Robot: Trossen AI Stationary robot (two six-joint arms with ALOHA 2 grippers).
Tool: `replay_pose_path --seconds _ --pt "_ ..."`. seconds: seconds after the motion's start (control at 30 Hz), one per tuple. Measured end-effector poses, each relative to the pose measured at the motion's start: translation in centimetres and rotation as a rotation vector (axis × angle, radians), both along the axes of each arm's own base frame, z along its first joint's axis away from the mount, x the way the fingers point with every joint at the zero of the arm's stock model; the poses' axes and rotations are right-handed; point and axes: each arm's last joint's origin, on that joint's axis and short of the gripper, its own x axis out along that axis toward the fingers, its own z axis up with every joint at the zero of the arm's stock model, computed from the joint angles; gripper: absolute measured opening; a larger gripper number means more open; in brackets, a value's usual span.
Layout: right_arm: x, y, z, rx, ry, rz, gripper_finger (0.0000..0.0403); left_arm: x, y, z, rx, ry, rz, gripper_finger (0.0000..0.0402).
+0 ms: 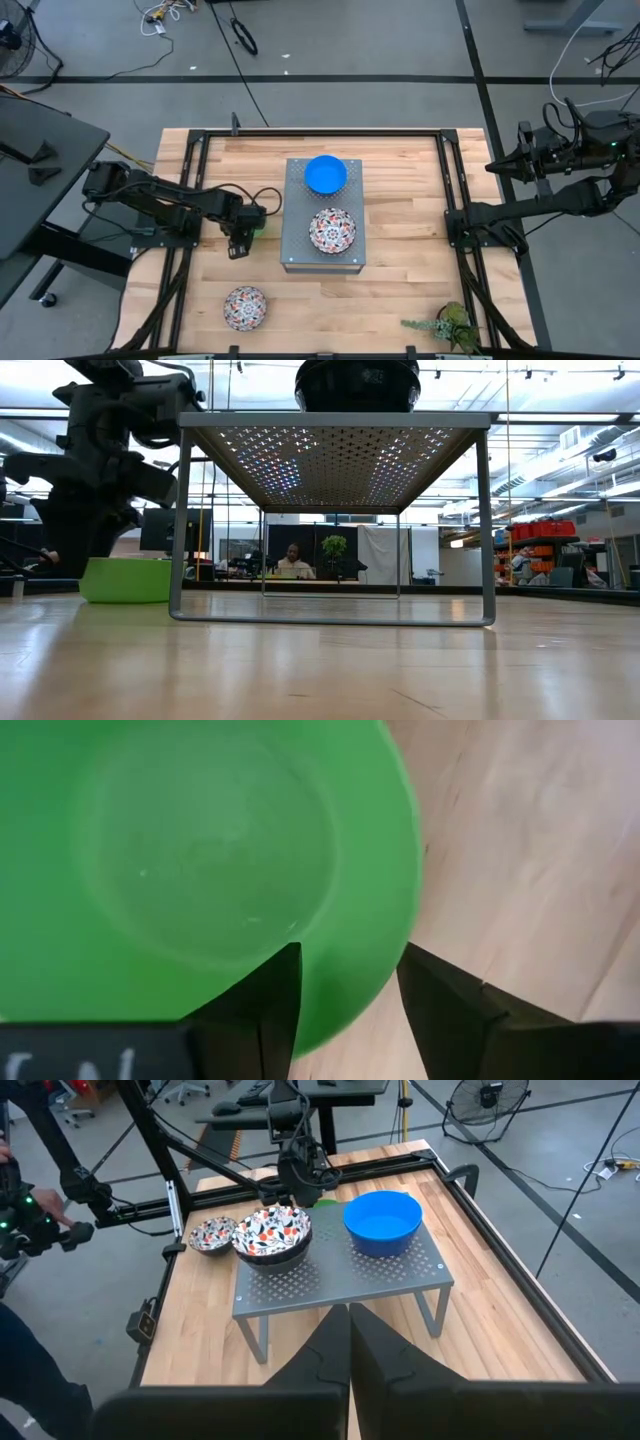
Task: Pick & Place Mini bowls
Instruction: Stack the green bowl on top of the light blue bowl on the shelf
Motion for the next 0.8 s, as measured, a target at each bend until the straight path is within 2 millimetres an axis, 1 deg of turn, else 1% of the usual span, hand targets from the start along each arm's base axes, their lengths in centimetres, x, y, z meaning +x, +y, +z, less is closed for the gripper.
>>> replay_pose_path --seconds 0.1,0.23,0.8 --pt "0.0 0.0 0.0 0.0 0.0 0.0 0.0003 0.04 0.0 0.01 0.0 -0.005 -0.007 0.0168" --pt "0.0 0.0 0.0 0.0 0.0 0.0 0.0003 0.05 0.0 0.01 0.001 -0.006 -0.012 0.0151" --pt "0.01 0.0 -0.01 0.0 0.0 0.0 0.0003 0.06 0.02 0.05 0.008 -0.007 -0.006 0.0029"
